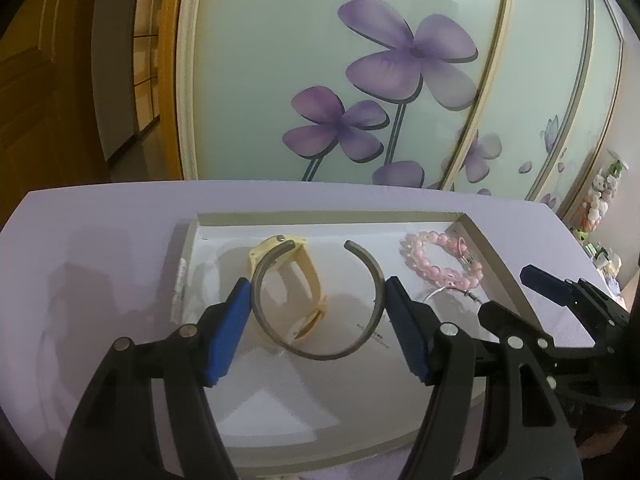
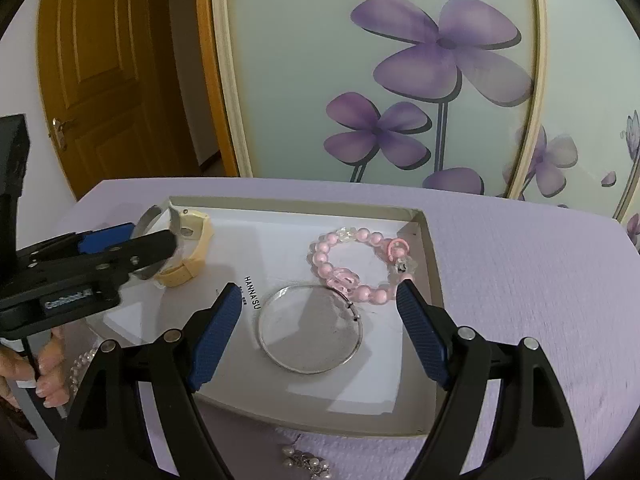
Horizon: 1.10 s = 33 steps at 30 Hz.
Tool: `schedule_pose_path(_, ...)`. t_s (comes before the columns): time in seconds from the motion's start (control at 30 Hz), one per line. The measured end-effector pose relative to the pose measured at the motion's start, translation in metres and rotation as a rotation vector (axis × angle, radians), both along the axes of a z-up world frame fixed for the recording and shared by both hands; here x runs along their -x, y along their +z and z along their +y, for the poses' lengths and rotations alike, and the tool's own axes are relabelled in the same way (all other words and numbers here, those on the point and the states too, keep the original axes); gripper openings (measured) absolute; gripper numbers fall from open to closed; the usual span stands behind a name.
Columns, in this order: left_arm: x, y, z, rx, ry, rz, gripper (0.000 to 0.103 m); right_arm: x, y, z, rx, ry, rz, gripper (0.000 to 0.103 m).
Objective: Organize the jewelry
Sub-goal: 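Lower cuff and hoop bangles into the white tray and open both tools, then withdraw both tools from the tray toward the remaining jewelry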
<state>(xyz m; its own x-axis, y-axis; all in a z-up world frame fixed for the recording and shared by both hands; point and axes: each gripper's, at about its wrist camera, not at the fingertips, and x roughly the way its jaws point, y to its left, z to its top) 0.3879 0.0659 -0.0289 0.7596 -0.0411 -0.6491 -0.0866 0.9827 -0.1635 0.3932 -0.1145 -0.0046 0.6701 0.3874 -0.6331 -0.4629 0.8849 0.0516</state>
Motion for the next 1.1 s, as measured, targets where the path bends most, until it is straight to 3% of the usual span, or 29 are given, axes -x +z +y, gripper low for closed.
schedule_pose_path(0.17,-0.01,-0.008,-0.001,0.015,0.009,0.031,0.069,0.002,0.001,-0.002,0.002,0.002,-0.002,0.081)
schedule_pose_path(0.27,-0.01,-0.007,0.001,0.017,0.023,0.019,0.078,0.005,0.002,-0.004,0.003,0.002,-0.004,0.081)
schedule_pose_path(0.5,0.004,0.005,0.005,0.003,0.019,-0.009,0.079,0.016,0.002,-0.006,0.007,0.008,-0.006,0.081)
schedule_pose_path(1.1,0.101,0.033,0.045,0.012,0.092,-0.056,0.086,0.073,0.029,-0.032,-0.051,0.005,-0.047,0.083)
